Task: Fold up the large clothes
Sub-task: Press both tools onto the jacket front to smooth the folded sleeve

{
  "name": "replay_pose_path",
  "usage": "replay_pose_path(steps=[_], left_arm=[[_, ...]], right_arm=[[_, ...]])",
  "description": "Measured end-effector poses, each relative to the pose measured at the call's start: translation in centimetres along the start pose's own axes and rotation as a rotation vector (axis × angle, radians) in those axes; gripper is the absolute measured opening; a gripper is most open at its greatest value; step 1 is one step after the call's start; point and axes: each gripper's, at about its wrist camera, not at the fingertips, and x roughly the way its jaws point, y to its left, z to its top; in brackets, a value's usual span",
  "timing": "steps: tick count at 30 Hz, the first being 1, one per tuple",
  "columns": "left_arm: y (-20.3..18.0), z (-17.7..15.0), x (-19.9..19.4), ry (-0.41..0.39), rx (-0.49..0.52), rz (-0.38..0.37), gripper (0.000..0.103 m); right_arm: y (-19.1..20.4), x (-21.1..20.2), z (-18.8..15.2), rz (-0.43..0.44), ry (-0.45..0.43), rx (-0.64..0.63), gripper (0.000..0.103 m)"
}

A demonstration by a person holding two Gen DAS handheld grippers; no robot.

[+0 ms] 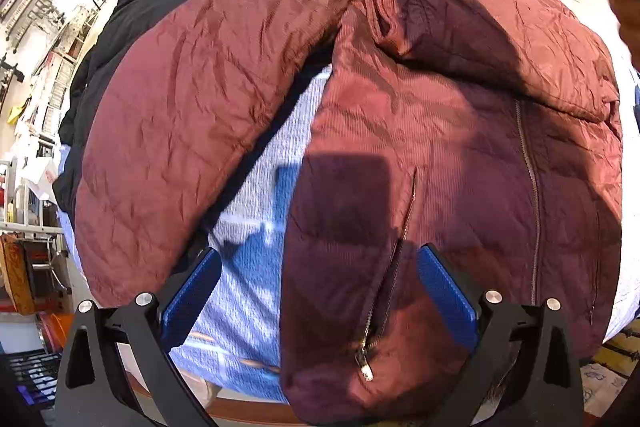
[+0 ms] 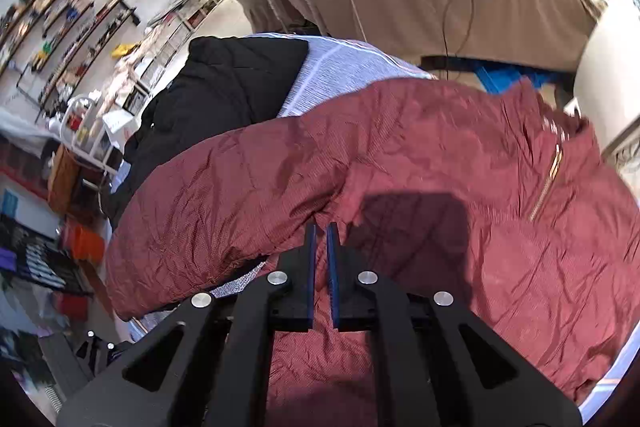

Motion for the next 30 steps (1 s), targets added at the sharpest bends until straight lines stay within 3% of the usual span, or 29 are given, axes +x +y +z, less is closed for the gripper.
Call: replay_pose_path(steps=[2,3,4,10,13,16,18,22,27,29,30], left_arm=[[-0.2,1.2,0.3,-0.007,0.018,-0.006,0.096],[-0.5,1.8,0.5,-0.012,0.033,-0.009,0.096],[-1.0,2.8,0.7,-0.02,0.052,-0.013,0.096],[-5.5,8.8,0.9,-0.092,0.166,-0.047,0.096],[-8.8,12.6,1.8,-0.114,0.207,-0.074,0.097],[-11.4,15.0,3.6,-0.104,0.237,-0.073,0.097],[-13.1,16.6,5.7,-0.069,0.251,-0.072,0.096],[-14.8,18.2,9.9,0.019,0.256,-0.042,0.098],[-15.0,18.3,11.2,0.013,0.223,-0.049,0.099],[-15.1,17.9,11.4,-0.001,0.225,-0.048,0.099],[-15.1,17.6,11.4,-0.008,0.224,-0.048,0.099]], right_arm=[[-1.7,-0.4,-1.1,-0.012,-0.013,0.048,0.028],[-2.9,-0.7,-1.7,-0.038,-0.022,0.073,0.053],[-4.2,-1.0,-2.2,-0.07,-0.03,0.095,0.064],[-12.9,-2.5,-6.2,-0.298,0.01,0.224,0.064],[-17.2,-1.7,-8.9,-0.423,0.116,0.268,0.067],[-20.7,-1.0,-11.7,-0.488,0.198,0.309,0.072],[-21.6,-0.4,-13.2,-0.481,0.221,0.321,0.08],[-22.0,0.2,-13.8,-0.459,0.196,0.347,0.083],[-22.6,2.3,-13.9,-0.473,0.224,0.343,0.088],[-22.9,3.0,-13.7,-0.437,0.223,0.359,0.099],[-23.1,3.5,-13.6,-0.438,0.227,0.365,0.099]])
